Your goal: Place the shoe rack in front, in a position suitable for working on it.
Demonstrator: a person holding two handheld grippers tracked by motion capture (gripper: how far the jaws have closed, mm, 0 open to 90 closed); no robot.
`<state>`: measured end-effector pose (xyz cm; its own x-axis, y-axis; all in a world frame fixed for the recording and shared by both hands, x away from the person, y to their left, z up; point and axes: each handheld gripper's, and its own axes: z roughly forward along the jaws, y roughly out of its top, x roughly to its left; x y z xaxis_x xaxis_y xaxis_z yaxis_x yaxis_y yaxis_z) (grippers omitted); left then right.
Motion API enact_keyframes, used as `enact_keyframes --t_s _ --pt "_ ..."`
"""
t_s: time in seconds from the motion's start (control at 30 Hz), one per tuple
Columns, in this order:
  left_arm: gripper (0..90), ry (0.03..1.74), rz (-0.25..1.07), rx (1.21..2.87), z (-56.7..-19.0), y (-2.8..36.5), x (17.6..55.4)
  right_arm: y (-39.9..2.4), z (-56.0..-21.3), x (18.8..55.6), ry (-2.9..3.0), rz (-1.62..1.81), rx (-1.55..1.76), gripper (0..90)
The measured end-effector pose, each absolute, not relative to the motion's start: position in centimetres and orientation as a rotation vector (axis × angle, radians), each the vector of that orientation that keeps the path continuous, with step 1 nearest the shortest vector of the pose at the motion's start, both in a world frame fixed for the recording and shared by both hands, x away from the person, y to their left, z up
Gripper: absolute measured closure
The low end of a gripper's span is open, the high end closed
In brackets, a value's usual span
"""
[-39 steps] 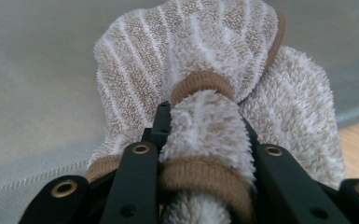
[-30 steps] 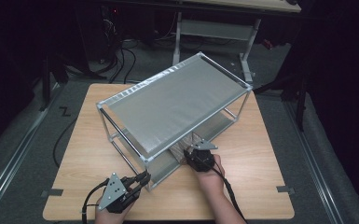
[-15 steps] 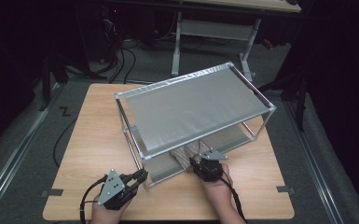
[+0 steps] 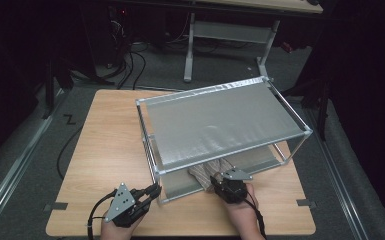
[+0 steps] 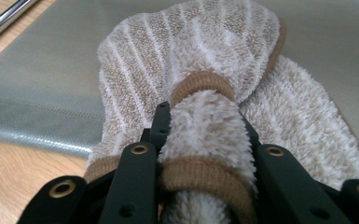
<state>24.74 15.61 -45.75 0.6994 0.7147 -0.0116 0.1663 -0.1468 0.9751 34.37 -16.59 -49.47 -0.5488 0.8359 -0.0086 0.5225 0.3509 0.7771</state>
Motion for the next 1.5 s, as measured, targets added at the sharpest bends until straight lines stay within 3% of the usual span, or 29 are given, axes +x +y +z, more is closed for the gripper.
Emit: enact_keyframes --t_s 0.2,0.47,0.6,0.87,0.93,1.0,1.5 --pt "79.3 0.704 0.562 1.658 -46.2 15.6 24.3 -17.7 -48.6 33.3 2.178 1.089 1.17 69.6" --pt "63.5 0.721 0.535 1.709 -47.4 15.3 24.5 -20.4 -47.6 32.1 2.041 1.225 1.234 68.3" --pt "61.1 0.722 0.555 1.714 -47.5 15.3 24.4 -21.2 -47.6 32.2 2.017 1.223 1.261 68.1" --pt "65.1 0.706 0.583 1.702 -47.2 15.4 24.1 -22.9 -47.3 32.1 1.959 1.199 1.296 67.4" --pt "74.4 0.715 0.581 1.704 -47.1 15.4 24.1 -23.5 -47.1 32.2 1.937 1.196 1.316 67.4" --pt "77.4 0.715 0.587 1.704 -47.1 15.3 24.2 -23.9 -47.1 32.3 1.922 1.194 1.335 67.4" --pt "77.4 0.701 0.591 1.698 -47.0 15.5 24.2 -25.7 -46.9 32.8 1.776 1.14 1.38 66.9"
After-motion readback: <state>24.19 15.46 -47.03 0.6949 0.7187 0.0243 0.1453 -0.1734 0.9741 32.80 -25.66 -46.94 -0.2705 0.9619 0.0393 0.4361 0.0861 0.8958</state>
